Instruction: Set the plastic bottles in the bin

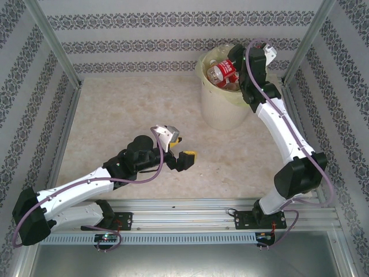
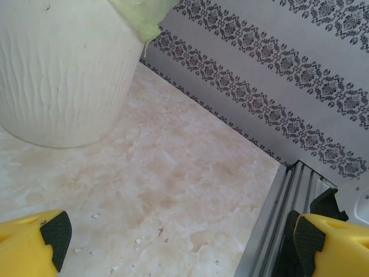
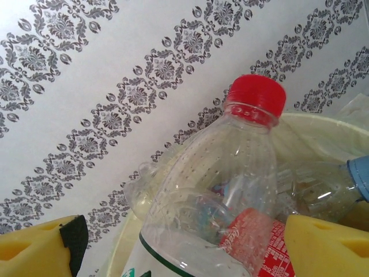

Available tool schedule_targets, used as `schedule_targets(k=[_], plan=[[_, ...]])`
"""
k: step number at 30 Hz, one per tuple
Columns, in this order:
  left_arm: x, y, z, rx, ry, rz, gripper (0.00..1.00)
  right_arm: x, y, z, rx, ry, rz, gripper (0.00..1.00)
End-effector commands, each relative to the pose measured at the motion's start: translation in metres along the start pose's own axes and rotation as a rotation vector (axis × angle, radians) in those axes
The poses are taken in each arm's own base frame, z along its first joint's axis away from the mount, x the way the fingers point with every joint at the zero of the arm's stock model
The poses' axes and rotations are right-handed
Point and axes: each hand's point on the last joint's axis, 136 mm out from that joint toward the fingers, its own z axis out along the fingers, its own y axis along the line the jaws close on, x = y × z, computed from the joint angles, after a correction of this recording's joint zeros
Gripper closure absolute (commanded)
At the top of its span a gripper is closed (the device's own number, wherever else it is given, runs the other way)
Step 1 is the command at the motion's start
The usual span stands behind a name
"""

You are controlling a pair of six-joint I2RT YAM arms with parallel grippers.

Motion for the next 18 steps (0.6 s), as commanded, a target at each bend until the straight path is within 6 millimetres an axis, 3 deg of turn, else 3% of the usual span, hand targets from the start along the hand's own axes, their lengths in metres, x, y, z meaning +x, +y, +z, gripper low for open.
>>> schedule_targets(k=[1, 11, 18], plan=[[-0.011, -0.008, 0.0, 0.029, -0.038, 0.001, 0.0, -0.007, 0.002, -0.007, -0.021, 0.045, -0.064, 0.12], [-0.011, -0.008, 0.001, 0.03, -0.034, 0.006, 0.0, 0.002, -0.015, -0.02, 0.032, 0.157, -0.115, 0.12], [-0.011, -0.009, 0.003, 0.035, -0.033, 0.009, 0.0, 0.015, -0.015, -0.01, 0.032, 0.251, -0.113, 0.14]])
